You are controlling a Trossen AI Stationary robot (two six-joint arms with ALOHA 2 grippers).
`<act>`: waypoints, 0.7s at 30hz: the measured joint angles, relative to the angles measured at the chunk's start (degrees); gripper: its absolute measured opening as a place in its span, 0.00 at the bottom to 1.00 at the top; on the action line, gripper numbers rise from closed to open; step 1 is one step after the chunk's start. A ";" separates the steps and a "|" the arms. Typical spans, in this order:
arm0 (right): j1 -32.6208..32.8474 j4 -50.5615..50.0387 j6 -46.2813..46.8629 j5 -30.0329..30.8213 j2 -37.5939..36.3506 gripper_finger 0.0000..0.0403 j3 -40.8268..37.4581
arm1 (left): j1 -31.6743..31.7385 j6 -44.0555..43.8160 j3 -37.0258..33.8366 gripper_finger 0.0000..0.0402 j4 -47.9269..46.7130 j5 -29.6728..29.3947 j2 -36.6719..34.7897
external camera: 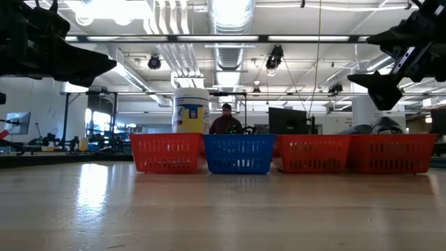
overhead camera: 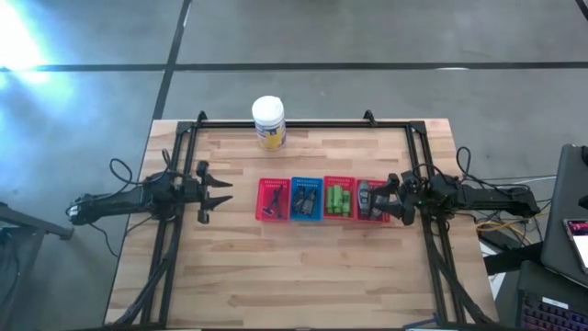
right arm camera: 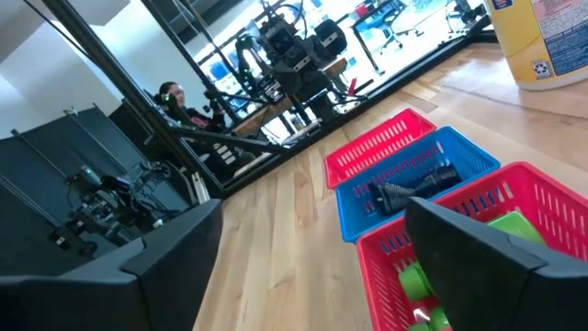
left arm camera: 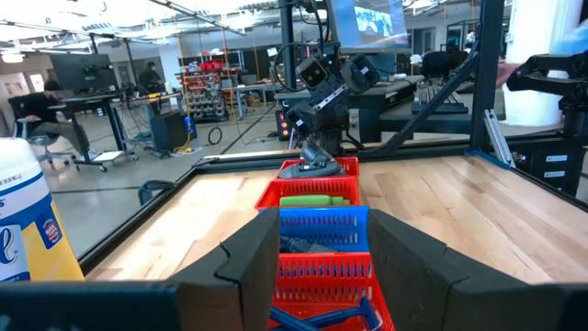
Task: Pick & Place Travel size toiletries
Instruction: Return to Home Position
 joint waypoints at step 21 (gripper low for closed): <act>0.00 0.00 0.00 0.02 0.02 0.70 0.00 | 0.00 0.00 0.01 0.42 0.01 0.00 0.02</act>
